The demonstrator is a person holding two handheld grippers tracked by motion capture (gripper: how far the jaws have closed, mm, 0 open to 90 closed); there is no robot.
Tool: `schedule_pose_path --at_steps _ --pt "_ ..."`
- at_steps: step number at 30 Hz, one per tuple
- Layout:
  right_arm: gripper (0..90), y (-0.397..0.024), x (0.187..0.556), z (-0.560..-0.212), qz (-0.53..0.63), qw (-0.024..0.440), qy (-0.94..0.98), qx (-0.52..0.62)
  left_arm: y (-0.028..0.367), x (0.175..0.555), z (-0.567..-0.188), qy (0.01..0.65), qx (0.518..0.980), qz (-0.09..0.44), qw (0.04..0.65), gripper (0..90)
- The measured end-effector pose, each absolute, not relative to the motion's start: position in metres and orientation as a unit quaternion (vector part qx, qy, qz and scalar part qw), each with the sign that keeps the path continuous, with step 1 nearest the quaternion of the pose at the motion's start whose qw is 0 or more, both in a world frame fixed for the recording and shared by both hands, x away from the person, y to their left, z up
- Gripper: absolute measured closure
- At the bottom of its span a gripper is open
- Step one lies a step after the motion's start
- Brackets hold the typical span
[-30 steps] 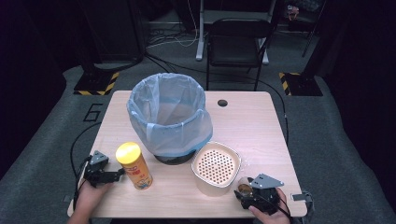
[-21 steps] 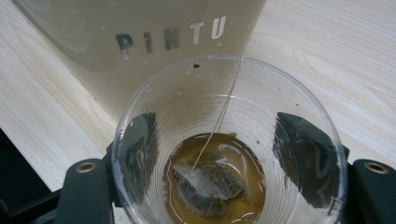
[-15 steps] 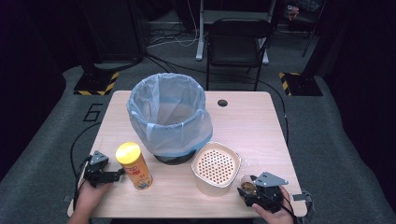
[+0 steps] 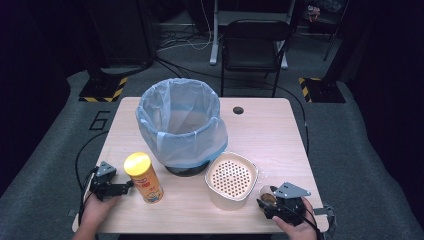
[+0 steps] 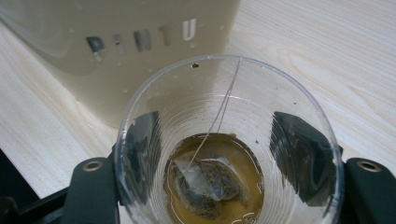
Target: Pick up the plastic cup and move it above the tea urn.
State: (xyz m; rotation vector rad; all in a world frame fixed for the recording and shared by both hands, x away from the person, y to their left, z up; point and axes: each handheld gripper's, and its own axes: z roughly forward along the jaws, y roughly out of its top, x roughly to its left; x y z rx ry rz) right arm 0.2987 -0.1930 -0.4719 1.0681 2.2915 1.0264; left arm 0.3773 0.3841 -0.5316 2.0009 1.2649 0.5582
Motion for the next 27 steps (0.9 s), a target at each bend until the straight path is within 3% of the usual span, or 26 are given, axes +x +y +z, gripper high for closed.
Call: schedule_pose_path --at_steps 27 --pt "33.3 -0.219 0.335 -0.451 0.37 0.21 0.817 0.39 0.384 0.377 -0.532 0.488 0.771 0.215 0.347 11.2"
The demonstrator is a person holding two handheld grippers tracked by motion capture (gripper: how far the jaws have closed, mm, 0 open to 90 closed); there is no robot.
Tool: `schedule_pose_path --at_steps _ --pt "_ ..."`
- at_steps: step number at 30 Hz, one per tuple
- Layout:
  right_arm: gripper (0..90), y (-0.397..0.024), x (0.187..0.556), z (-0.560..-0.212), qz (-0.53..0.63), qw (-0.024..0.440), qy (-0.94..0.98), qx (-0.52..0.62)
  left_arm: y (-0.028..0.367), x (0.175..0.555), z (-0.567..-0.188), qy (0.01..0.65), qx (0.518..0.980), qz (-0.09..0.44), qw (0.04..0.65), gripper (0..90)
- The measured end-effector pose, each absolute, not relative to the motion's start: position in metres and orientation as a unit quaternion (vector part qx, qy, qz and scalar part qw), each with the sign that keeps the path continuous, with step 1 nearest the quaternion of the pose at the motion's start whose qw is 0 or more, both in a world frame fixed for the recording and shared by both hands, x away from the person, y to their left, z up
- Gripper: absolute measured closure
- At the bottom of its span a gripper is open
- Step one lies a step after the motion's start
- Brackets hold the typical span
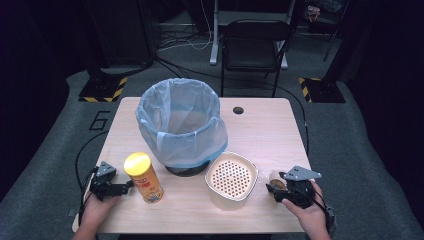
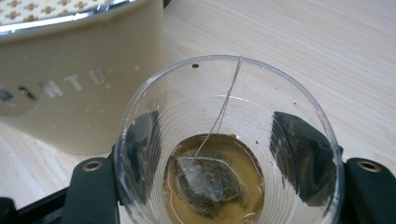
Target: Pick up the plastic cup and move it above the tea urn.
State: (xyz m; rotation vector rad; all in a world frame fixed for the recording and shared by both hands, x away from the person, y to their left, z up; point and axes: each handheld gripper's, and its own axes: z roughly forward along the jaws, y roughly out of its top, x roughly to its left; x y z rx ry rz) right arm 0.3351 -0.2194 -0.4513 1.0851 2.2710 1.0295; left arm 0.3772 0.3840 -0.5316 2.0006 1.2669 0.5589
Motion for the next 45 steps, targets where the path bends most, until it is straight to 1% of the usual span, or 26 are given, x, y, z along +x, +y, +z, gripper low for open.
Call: schedule_pose_path --at_steps 10,19,24,30,33,36,40,45 --pt "33.3 -0.221 0.354 -0.441 0.372 0.222 0.815 0.385 0.384 0.378 -0.532 0.489 0.771 0.216 0.347 11.2" --pt "33.3 -0.225 0.372 -0.433 0.375 0.222 0.814 0.385 0.384 0.378 -0.532 0.489 0.771 0.216 0.347 11.2" --pt "33.5 -0.226 0.38 -0.431 0.381 0.213 0.813 0.385 0.384 0.378 -0.532 0.488 0.771 0.215 0.347 11.2" --pt "34.0 -0.225 0.395 -0.421 0.38 0.22 0.82 0.367 0.384 0.378 -0.532 0.489 0.771 0.216 0.347 11.3" --pt "34.1 -0.221 0.405 -0.413 0.385 0.224 0.822 0.355 0.384 0.378 -0.532 0.489 0.771 0.216 0.347 11.3" --pt "34.1 -0.215 0.413 -0.405 0.382 0.24 0.829 0.331 0.384 0.377 -0.532 0.489 0.771 0.216 0.347 11.2" --pt "34.0 -0.205 0.42 -0.393 0.389 0.242 0.833 0.31 0.384 0.378 -0.532 0.49 0.77 0.216 0.347 11.2" --pt "34.3 -0.193 0.43 -0.391 0.387 0.246 0.841 0.288 0.384 0.378 -0.532 0.489 0.771 0.216 0.346 11.2"
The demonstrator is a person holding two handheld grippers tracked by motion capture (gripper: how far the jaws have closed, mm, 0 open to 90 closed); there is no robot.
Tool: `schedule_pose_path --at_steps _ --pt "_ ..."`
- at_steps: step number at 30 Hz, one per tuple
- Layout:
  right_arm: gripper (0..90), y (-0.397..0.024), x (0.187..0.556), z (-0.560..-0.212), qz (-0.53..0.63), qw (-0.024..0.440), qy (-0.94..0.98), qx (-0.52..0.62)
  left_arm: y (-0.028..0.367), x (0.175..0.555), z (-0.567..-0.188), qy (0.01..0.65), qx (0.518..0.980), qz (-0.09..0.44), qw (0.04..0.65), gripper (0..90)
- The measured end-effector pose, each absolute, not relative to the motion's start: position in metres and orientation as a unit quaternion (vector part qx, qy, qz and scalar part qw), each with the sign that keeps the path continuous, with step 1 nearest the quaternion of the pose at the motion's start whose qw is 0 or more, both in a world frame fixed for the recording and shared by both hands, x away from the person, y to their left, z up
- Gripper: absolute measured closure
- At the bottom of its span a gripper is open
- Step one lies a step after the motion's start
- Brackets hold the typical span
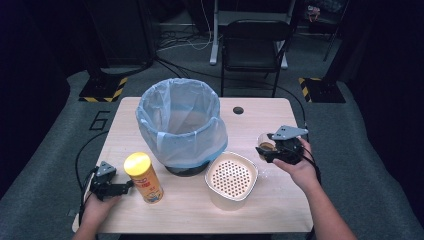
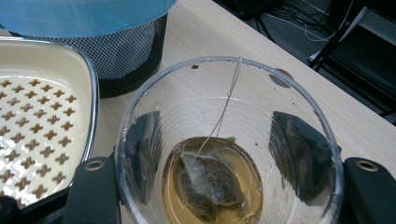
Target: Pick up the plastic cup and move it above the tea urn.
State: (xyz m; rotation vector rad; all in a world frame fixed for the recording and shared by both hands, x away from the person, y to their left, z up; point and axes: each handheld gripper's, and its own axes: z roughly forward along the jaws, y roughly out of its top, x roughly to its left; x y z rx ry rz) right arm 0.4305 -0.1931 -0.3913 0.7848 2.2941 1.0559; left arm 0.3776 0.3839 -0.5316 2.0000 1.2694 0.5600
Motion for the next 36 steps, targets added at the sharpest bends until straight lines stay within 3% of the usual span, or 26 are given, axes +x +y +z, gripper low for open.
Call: schedule_pose_path --at_steps 6,13,25,30,36 --pt "34.7 -0.181 0.433 -0.39 0.386 0.24 0.849 0.269 0.384 0.378 -0.532 0.489 0.77 0.216 0.347 11.2" --pt "34.4 -0.163 0.434 -0.382 0.419 0.274 0.848 0.172 0.384 0.378 -0.532 0.489 0.77 0.216 0.347 11.2" --pt "34.0 -0.151 0.448 -0.378 0.443 0.263 0.852 0.092 0.384 0.378 -0.532 0.49 0.77 0.216 0.347 11.2" --pt "34.0 -0.147 0.442 -0.377 0.433 0.285 0.852 0.069 0.384 0.378 -0.532 0.489 0.77 0.216 0.347 11.2" --pt "34.3 -0.139 0.426 -0.378 0.392 0.343 0.854 0.018 0.384 0.378 -0.532 0.49 0.77 0.216 0.347 11.2"
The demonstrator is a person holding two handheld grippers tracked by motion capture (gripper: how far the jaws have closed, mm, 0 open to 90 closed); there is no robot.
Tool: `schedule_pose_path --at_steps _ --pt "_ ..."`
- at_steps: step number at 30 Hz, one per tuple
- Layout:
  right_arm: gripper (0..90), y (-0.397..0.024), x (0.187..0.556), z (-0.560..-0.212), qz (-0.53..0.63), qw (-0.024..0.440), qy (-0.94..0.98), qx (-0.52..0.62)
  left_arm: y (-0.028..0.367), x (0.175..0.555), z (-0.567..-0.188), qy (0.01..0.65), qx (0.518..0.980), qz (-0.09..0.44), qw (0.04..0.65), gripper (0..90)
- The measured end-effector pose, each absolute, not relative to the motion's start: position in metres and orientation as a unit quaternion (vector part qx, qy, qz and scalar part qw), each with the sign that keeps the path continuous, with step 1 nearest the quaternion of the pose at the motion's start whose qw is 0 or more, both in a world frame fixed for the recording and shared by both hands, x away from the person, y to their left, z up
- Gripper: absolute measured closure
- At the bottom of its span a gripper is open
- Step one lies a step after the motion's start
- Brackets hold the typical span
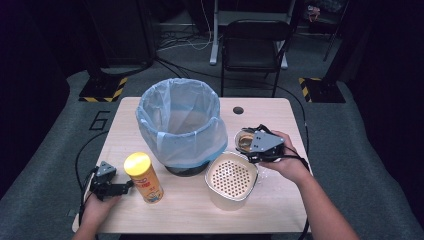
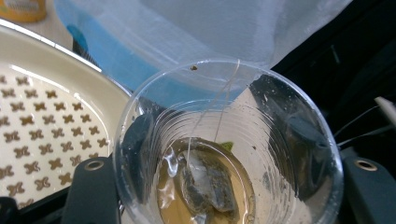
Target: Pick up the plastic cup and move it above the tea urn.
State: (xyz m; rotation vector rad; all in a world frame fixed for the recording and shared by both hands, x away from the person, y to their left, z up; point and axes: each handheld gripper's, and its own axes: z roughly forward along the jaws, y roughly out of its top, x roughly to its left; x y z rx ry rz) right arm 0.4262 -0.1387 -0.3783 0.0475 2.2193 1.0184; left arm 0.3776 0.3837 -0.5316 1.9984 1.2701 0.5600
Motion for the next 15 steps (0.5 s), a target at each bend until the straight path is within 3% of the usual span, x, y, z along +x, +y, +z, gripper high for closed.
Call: schedule_pose_path --at_steps 15 --pt "34.6 -0.124 0.409 -0.379 0.352 0.405 0.844 -0.022 0.384 0.378 -0.532 0.49 0.77 0.216 0.347 11.2"
